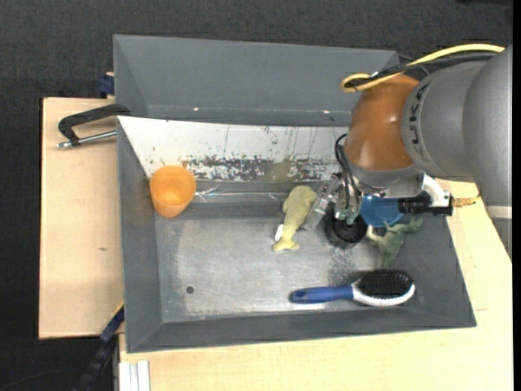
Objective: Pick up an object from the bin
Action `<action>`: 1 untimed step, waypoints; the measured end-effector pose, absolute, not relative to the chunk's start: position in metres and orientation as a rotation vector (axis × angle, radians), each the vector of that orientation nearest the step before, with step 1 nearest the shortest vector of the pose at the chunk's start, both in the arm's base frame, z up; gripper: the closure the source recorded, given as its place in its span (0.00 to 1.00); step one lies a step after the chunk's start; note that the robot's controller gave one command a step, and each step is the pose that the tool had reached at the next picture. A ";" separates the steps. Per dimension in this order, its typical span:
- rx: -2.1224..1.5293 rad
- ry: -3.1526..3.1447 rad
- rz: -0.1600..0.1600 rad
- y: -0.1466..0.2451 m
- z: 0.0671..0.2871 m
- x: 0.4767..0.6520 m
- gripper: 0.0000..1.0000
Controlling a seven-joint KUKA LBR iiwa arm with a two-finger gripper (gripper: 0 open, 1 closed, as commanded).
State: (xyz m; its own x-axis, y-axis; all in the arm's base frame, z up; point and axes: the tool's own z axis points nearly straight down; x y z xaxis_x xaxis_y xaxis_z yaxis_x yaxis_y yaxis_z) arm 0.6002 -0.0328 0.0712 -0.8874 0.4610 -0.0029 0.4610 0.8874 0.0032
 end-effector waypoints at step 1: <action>0.757 3.046 0.002 -0.025 0.071 0.603 1.00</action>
Offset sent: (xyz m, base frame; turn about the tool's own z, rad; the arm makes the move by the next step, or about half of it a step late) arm 0.0014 0.0075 -0.0012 0.0103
